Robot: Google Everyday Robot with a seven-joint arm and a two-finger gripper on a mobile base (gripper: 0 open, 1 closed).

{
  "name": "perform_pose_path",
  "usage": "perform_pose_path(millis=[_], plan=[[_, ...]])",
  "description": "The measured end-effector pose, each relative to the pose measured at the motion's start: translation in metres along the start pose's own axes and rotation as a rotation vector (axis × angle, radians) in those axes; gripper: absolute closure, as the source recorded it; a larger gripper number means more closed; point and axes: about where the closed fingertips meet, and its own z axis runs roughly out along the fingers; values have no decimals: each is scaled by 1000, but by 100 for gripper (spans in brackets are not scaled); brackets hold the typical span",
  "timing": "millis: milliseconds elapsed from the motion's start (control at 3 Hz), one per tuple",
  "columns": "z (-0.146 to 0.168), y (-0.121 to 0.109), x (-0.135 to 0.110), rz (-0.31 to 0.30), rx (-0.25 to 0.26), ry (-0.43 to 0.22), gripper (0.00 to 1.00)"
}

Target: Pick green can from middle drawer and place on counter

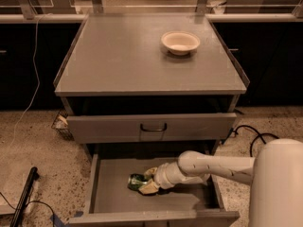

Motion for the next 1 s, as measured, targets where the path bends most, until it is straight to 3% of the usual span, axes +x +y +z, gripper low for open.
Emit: perform_pose_path(millis=[1000], plan=[[1, 0, 0, 13, -16, 2, 100]])
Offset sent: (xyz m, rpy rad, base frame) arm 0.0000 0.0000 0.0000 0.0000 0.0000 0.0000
